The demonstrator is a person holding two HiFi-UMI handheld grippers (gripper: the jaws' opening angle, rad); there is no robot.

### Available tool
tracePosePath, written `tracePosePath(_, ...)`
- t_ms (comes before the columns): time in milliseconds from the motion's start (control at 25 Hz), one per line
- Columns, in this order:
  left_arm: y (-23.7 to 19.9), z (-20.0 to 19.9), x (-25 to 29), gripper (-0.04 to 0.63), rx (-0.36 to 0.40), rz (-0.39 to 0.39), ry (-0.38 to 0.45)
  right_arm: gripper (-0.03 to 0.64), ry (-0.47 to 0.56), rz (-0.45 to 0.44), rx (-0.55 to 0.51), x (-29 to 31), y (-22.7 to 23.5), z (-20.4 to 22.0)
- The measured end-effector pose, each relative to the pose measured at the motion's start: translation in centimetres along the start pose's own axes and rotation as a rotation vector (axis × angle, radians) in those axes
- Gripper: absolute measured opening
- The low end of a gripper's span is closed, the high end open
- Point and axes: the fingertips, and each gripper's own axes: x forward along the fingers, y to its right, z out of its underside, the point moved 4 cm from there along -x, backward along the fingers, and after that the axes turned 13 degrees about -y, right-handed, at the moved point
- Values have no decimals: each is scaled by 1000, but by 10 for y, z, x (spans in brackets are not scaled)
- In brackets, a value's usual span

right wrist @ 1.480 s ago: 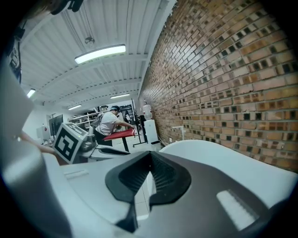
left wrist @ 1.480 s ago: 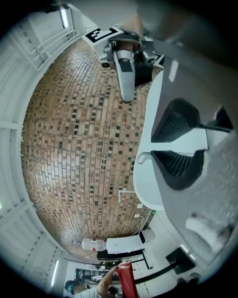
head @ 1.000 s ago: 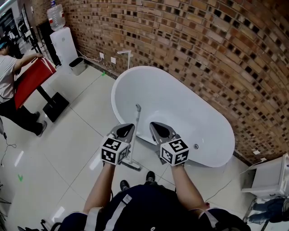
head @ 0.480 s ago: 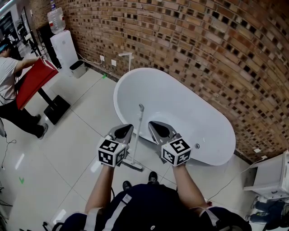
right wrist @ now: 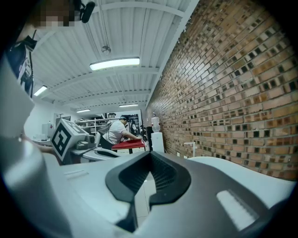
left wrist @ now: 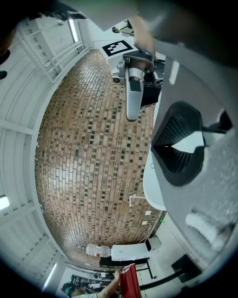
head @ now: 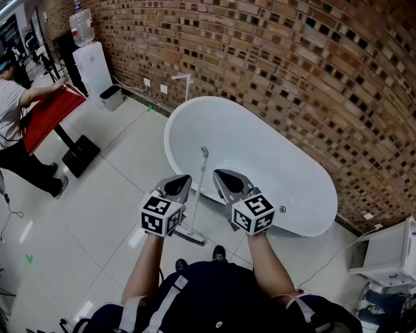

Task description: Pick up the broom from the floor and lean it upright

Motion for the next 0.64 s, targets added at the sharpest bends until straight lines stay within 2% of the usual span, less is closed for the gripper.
tracePosePath(640, 5, 6, 2, 2, 3, 10, -14, 0, -4, -1, -7, -3, 0, 1)
